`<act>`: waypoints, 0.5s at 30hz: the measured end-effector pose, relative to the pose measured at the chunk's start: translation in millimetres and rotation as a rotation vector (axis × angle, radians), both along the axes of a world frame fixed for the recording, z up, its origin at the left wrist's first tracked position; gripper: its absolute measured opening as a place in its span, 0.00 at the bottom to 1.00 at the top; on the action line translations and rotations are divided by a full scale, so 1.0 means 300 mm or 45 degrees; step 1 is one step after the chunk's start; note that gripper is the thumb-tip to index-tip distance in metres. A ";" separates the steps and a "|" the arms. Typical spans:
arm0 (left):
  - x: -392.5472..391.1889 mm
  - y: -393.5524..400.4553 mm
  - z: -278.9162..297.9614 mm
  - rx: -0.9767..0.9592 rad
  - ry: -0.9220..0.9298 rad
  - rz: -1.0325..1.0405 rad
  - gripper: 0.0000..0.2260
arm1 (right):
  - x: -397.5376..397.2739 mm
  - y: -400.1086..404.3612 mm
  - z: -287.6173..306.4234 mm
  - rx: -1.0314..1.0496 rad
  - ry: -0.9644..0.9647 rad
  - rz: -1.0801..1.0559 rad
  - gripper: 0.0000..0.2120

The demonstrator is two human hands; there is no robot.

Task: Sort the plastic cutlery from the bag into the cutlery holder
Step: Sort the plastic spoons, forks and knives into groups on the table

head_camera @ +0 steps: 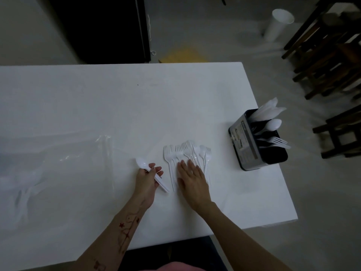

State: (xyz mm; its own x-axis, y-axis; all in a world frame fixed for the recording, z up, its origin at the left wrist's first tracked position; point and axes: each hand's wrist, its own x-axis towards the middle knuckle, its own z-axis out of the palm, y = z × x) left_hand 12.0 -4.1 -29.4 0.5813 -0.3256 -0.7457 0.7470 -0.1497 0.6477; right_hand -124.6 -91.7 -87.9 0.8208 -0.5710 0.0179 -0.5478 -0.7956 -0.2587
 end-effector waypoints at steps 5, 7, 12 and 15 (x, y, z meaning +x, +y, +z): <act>-0.010 -0.002 0.001 0.022 -0.011 0.002 0.08 | -0.004 -0.032 0.021 -0.022 0.017 -0.033 0.24; -0.015 -0.003 0.001 0.027 -0.015 0.009 0.08 | -0.021 -0.062 0.024 -0.047 0.046 -0.135 0.25; -0.029 -0.007 0.001 0.042 -0.006 0.031 0.09 | -0.018 -0.047 -0.001 -0.058 0.098 -0.054 0.27; -0.035 -0.009 0.004 0.051 -0.004 0.023 0.09 | -0.002 -0.026 0.005 -0.060 0.042 -0.034 0.26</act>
State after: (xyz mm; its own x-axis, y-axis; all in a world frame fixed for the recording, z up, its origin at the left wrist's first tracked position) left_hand 1.4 -6.7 -28.3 0.5889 -0.2849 -0.7563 0.7479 -0.1625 0.6436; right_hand -125.1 -99.5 -86.6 0.8060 -0.5916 0.0183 -0.5764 -0.7916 -0.2027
